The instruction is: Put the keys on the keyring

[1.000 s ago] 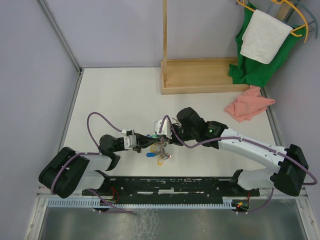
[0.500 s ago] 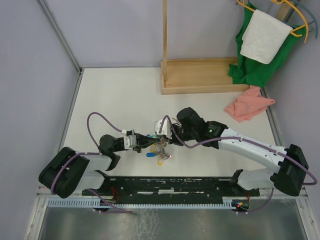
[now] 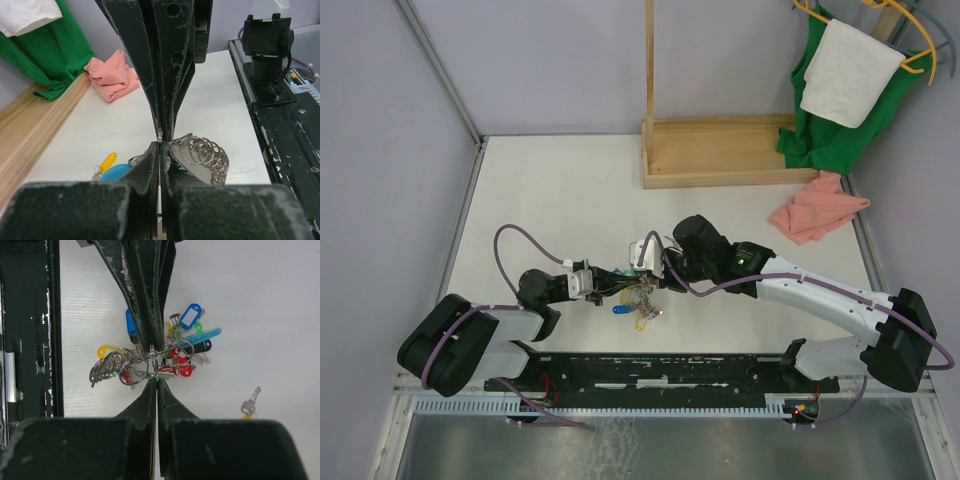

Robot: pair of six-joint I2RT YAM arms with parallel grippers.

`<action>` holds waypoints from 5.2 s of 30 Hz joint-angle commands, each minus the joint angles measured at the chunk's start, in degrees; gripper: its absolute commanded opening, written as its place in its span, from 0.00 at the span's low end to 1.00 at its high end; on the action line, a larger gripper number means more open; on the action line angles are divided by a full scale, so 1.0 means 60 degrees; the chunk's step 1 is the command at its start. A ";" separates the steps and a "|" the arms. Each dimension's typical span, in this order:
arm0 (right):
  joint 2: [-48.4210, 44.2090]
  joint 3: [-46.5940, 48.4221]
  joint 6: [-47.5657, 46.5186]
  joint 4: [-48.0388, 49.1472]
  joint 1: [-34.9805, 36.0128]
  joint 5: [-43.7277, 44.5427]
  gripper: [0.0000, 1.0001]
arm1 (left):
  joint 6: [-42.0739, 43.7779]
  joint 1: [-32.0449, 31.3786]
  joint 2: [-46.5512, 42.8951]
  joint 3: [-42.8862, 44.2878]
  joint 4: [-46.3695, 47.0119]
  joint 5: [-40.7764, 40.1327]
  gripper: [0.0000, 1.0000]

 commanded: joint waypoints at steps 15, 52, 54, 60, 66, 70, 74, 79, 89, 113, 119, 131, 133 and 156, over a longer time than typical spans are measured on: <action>-0.0339 0.0272 0.0172 0.0594 0.0032 -0.0219 0.01 | 0.0545 0.0027 -0.0204 0.0337 0.0707 0.0078 0.03; -0.1071 -0.0321 -0.0063 0.1392 0.0121 -0.0074 0.01 | 0.1062 -0.0037 -0.0708 0.0573 -0.1415 -0.0332 0.03; -0.1061 -0.0331 -0.0129 0.1364 0.0124 -0.0123 0.01 | 0.1058 -0.0044 -0.0727 0.0544 -0.1420 -0.0520 0.03; -0.1059 -0.0419 -0.0333 0.1311 0.0173 -0.0028 0.01 | 0.0949 -0.0039 -0.0856 0.0575 -0.1750 -0.0872 0.03; -0.1050 -0.0476 -0.0442 0.1350 0.0353 0.0303 0.01 | 0.0523 -0.0061 -0.1075 0.0579 -0.1958 -0.1338 0.03; -0.0901 -0.0465 -0.0444 0.1365 0.0463 0.0439 0.01 | 0.0294 -0.0146 -0.1321 0.0583 -0.2353 -0.1642 0.03; -0.0696 -0.0378 -0.0378 0.1481 0.0562 0.0549 0.01 | 0.0208 -0.0356 -0.1564 0.0453 -0.2509 -0.1917 0.03; -0.0468 -0.0346 -0.0282 0.1641 0.0696 0.0956 0.01 | 0.0115 -0.0600 -0.1850 0.0464 -0.3016 -0.2347 0.03; -0.0341 -0.0481 -0.0454 0.1787 0.0862 0.1585 0.01 | -0.1113 -0.1053 -0.2874 0.0476 -0.4800 -0.4042 0.03; -0.0087 -0.1003 -0.1049 0.2242 0.0918 0.2176 0.01 | -0.4872 -0.1257 -0.4035 0.0261 -0.4769 -0.6399 0.03; -0.0090 -0.0546 -0.1504 0.1722 0.0924 0.2807 0.01 | -0.4864 -0.1361 -0.3400 0.0029 -0.3916 -0.6430 0.04; -0.0364 0.0138 -0.3096 0.0493 0.0923 0.3140 0.01 | -0.3328 -0.1354 -0.3699 0.0087 -0.4553 -0.6034 0.33; -0.0522 0.0137 -0.3670 0.0382 0.0921 0.2975 0.01 | -0.2924 -0.1354 -0.3704 0.0175 -0.4746 -0.5837 0.34; 0.0410 0.2346 -0.5064 -0.2333 0.0925 0.2388 0.01 | -0.2328 -0.1357 -0.3647 0.1249 -0.6270 -0.4577 0.44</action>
